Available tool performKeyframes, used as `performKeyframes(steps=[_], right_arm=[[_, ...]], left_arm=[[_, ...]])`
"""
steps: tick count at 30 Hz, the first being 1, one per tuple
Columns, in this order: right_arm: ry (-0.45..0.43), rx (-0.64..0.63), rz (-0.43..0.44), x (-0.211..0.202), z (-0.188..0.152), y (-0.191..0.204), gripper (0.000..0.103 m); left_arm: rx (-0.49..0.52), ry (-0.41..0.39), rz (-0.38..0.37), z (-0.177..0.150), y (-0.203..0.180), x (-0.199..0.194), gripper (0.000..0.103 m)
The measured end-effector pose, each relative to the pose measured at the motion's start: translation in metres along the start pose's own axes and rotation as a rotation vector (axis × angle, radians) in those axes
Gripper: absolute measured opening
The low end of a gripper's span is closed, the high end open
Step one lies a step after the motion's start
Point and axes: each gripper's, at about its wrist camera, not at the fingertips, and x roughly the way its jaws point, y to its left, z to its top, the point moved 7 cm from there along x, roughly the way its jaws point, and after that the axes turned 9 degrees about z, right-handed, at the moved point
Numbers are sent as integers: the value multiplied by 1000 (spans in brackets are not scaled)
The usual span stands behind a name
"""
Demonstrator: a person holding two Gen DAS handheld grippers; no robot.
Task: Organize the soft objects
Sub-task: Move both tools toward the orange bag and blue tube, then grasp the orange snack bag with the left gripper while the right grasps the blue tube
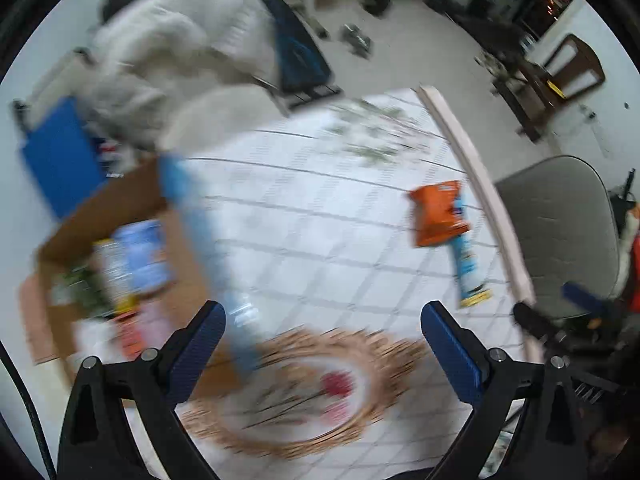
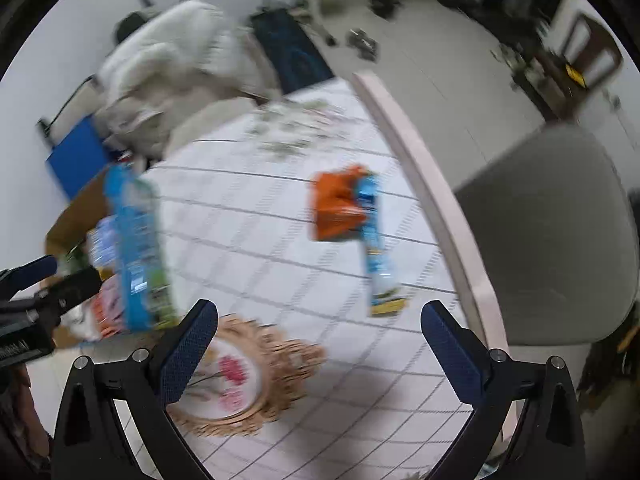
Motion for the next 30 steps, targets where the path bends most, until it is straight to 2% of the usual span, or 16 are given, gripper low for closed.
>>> performKeyframes(steps=[2, 5, 7, 10, 14, 15, 16, 18, 19, 23, 26, 27, 28, 30], right_arm=[[33, 51, 13, 20, 8, -34, 99], [94, 115, 30, 56, 18, -79, 84], [126, 149, 50, 73, 18, -93, 70], [166, 171, 79, 95, 17, -107, 61], [208, 175, 113, 118, 21, -117, 59], [214, 173, 118, 120, 22, -118, 59], [222, 170, 127, 124, 23, -119, 59], [239, 168, 134, 130, 25, -118, 59], [250, 163, 139, 135, 27, -117, 59], [295, 161, 151, 159, 30, -109, 59], [298, 147, 124, 172, 32, -101, 61], [291, 120, 103, 174, 34, -94, 57], [295, 95, 81, 177, 34, -88, 41], [288, 61, 7, 180, 30, -81, 25]], left_arm=[[8, 61, -58, 21, -33, 29, 100], [11, 166, -115, 45, -76, 75, 100], [13, 238, -147, 56, -100, 103, 100], [23, 298, -171, 64, -126, 132, 100], [19, 358, -170, 75, -145, 162, 98], [12, 365, -168, 77, -147, 166, 90], [7, 378, -157, 78, -147, 171, 72], [-16, 403, -165, 77, -145, 177, 46], [-28, 397, -156, 77, -141, 176, 43], [-40, 354, -100, 69, -125, 170, 41], [-60, 337, -61, 58, -109, 165, 40], [-65, 331, -51, 53, -104, 162, 39], [-72, 325, -50, 48, -99, 157, 39], [-90, 309, -54, 35, -88, 146, 39]])
